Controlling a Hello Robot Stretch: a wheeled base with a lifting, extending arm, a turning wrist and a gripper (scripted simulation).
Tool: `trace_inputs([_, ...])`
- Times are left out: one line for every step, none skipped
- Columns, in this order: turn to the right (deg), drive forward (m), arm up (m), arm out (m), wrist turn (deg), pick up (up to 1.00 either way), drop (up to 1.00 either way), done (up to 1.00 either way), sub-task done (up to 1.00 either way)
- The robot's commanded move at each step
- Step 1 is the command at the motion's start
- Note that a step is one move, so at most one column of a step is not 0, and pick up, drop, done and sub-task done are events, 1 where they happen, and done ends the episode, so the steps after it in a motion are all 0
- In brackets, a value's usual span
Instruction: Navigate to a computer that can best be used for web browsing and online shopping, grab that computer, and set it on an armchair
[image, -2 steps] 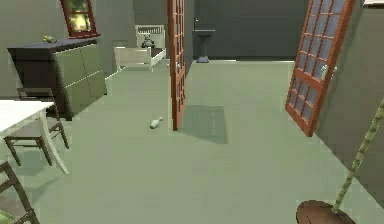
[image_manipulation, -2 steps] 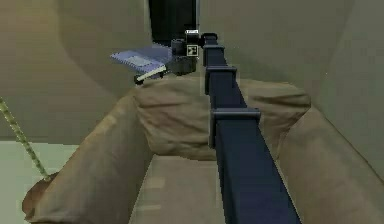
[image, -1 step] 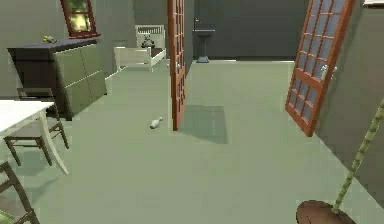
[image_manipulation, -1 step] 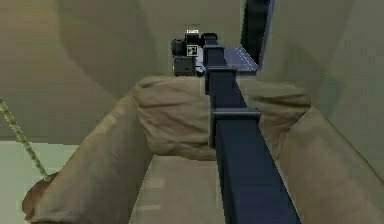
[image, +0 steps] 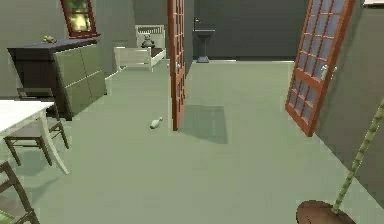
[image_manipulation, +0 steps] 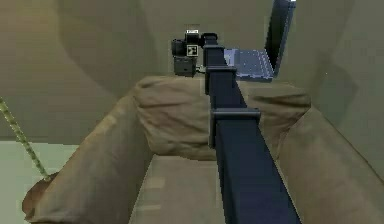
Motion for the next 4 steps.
trace_inputs([0.0,0.0,-0.34,0.0,0.0,0.0,0.0,0.0,0.0])
trace_inputs([0.0,0.0,-0.5,0.0,0.0,0.0,0.0,0.0,0.0])
trace_inputs([0.0,0.0,0.0,0.0,0.0,0.0,1.0,0.0,0.0])
trace_inputs([0.0,0.0,0.0,-0.1,0.0,0.0,0.0,0.0,0.0])
